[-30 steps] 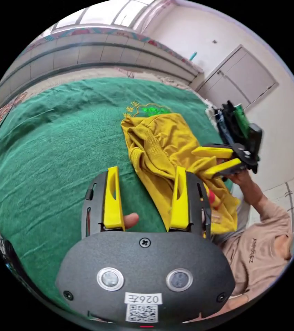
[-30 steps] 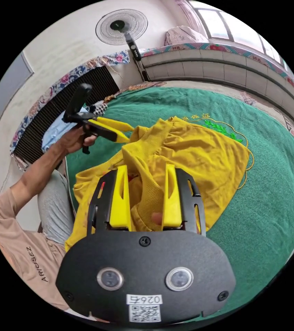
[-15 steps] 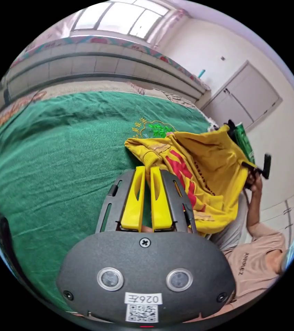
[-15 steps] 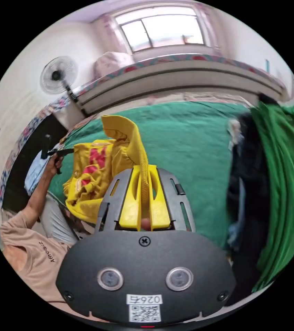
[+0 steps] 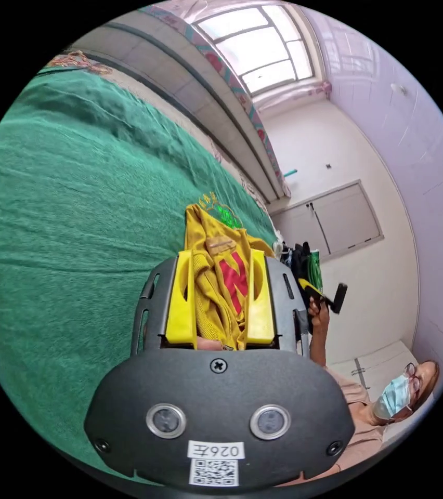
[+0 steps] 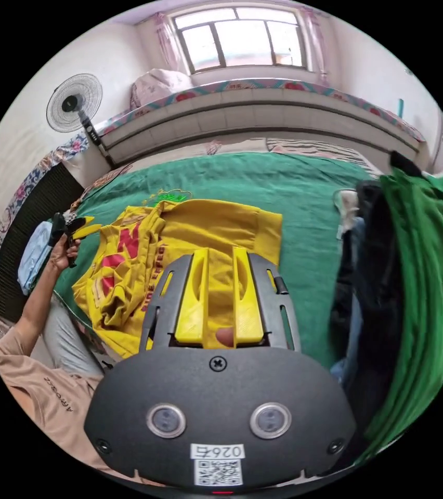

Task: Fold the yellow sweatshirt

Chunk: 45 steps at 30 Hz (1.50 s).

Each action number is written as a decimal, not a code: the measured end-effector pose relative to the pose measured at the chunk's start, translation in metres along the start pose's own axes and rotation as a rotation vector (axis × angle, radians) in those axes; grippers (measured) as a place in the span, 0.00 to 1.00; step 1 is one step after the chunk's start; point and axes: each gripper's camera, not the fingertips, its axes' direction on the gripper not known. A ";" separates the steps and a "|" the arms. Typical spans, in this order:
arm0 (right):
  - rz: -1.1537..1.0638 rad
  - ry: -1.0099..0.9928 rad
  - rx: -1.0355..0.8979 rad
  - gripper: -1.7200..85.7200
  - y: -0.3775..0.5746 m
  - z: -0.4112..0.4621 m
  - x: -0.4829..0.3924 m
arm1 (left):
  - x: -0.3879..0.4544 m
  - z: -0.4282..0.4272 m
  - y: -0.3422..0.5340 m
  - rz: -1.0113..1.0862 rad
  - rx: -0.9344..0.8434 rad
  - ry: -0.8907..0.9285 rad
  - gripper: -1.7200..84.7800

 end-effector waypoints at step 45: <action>-0.085 0.011 -0.038 0.13 -0.135 0.283 0.042 | 0.086 0.143 -0.063 0.349 -0.352 -0.422 0.33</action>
